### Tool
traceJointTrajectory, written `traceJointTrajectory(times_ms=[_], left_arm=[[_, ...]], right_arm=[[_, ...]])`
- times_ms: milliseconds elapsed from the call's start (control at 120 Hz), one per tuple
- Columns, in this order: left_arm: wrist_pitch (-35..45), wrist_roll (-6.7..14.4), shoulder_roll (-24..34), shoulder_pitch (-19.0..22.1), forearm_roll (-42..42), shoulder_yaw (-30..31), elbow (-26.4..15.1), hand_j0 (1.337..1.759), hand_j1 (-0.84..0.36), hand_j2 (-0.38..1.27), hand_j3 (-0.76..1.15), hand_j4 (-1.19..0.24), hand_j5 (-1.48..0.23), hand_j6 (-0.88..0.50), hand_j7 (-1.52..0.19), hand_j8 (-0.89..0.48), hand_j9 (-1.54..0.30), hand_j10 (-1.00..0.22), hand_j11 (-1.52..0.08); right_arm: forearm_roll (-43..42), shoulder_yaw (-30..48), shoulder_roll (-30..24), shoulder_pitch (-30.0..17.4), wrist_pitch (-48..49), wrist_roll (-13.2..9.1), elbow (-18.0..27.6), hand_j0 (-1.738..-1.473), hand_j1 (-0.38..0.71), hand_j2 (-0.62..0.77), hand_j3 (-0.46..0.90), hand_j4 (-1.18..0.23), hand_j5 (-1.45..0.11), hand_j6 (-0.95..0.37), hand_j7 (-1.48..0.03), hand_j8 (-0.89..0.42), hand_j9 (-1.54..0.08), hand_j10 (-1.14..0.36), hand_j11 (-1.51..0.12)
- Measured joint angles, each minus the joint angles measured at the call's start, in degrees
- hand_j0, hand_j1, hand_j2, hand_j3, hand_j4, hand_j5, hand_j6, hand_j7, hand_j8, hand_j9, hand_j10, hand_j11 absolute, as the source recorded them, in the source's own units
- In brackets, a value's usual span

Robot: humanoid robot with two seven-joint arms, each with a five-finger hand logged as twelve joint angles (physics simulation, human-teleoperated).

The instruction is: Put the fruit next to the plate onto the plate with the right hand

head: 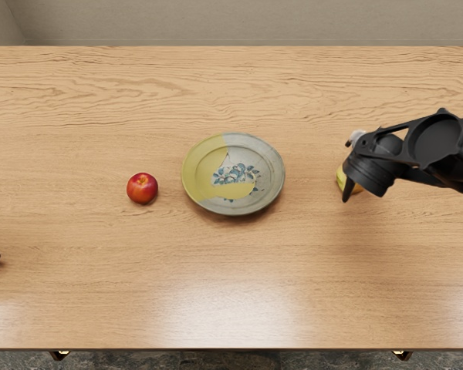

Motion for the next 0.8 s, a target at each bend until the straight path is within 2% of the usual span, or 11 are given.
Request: traceJointTrajectory(times_ms=[250,317,367,425,450,475,550,642,683,725,800], left_arm=[[0.0,0.0,0.0,0.0,0.0,0.0,0.0,1.658,0.35,0.0,0.0,0.0,0.0,0.0,0.0,0.0,0.0,0.0,0.0],[0.0,0.0,0.0,0.0,0.0,0.0,0.0,1.658,0.35,0.0,0.0,0.0,0.0,0.0,0.0,0.0,0.0,0.0,0.0],[0.0,0.0,0.0,0.0,0.0,0.0,0.0,1.658,0.35,0.0,0.0,0.0,0.0,0.0,0.0,0.0,0.0,0.0,0.0],[0.0,0.0,0.0,0.0,0.0,0.0,0.0,1.658,0.35,0.0,0.0,0.0,0.0,0.0,0.0,0.0,0.0,0.0,0.0],[0.0,0.0,0.0,0.0,0.0,0.0,0.0,1.658,0.35,0.0,0.0,0.0,0.0,0.0,0.0,0.0,0.0,0.0,0.0],[0.0,0.0,0.0,0.0,0.0,0.0,0.0,1.658,0.35,0.0,0.0,0.0,0.0,0.0,0.0,0.0,0.0,0.0,0.0],[0.0,0.0,0.0,0.0,0.0,0.0,0.0,1.658,0.35,0.0,0.0,0.0,0.0,0.0,0.0,0.0,0.0,0.0,0.0],[0.0,0.0,0.0,0.0,0.0,0.0,0.0,1.658,0.35,0.0,0.0,0.0,0.0,0.0,0.0,0.0,0.0,0.0,0.0],[0.0,0.0,0.0,0.0,0.0,0.0,0.0,1.658,0.35,0.0,0.0,0.0,0.0,0.0,0.0,0.0,0.0,0.0,0.0],[0.0,0.0,0.0,0.0,0.0,0.0,0.0,1.658,0.35,0.0,0.0,0.0,0.0,0.0,0.0,0.0,0.0,0.0,0.0],[0.0,0.0,0.0,0.0,0.0,0.0,0.0,1.658,0.35,0.0,0.0,0.0,0.0,0.0,0.0,0.0,0.0,0.0,0.0]], right_arm=[[0.0,0.0,0.8,-1.1,0.0,0.0,-1.6,-1.658,-0.14,-0.03,0.0,-0.18,-0.23,-0.18,-0.23,-0.18,-0.23,-0.18,-0.23],[0.0,0.0,0.8,-1.2,0.0,0.0,-1.7,-1.658,-0.11,-0.04,0.0,-0.2,-0.26,-0.2,-0.26,-0.2,-0.26,-0.2,-0.26],[0.0,0.1,0.8,-1.3,0.0,0.0,-1.8,-1.658,-0.03,-0.05,0.0,-0.27,-0.35,-0.27,-0.35,-0.27,-0.35,-0.27,-0.35],[0.0,0.1,0.8,-1.5,0.0,0.0,-1.8,-1.658,0.12,-0.04,0.0,-0.41,-0.53,-0.41,-0.53,-0.39,-0.53,-0.41,-0.53],[0.0,0.1,0.8,-1.5,0.0,0.0,-1.9,-1.657,0.15,0.02,0.0,-0.46,-0.6,-0.46,-0.6,-0.36,-0.61,-0.46,-0.61],[-0.1,0.2,0.8,-1.6,0.0,0.0,-1.9,-1.656,0.18,0.09,0.0,-0.51,-0.66,-0.46,-0.66,-0.33,-0.67,-0.5,-0.67],[-0.1,0.2,0.8,-1.7,-0.1,0.1,-1.9,-1.655,0.21,0.3,0.0,-0.63,-0.8,-0.5,-0.81,-0.37,-0.82,-0.55,-0.82],[0.0,0.2,0.8,-1.7,0.0,0.0,-1.8,-1.652,0.24,0.36,0.0,-0.71,-0.93,-0.45,-0.93,-0.32,-0.95,-0.5,-0.95],[0.1,0.5,0.6,-1.6,0.1,0.0,-1.8,-1.652,0.24,0.36,0.0,-0.73,-0.98,-0.42,-0.96,-0.26,-1.0,-0.47,-1.01],[0.2,1.4,0.3,-1.6,0.1,0.0,-1.8,-1.652,0.26,0.37,0.0,-0.76,-1.03,-0.4,-1.0,-0.27,-1.04,-0.46,-1.05],[0.5,2.7,-0.6,-1.6,0.2,0.1,-1.8,-1.651,0.27,0.39,0.0,-0.7,-1.1,-0.37,-1.04,-0.22,-1.1,-0.43,-1.11]])
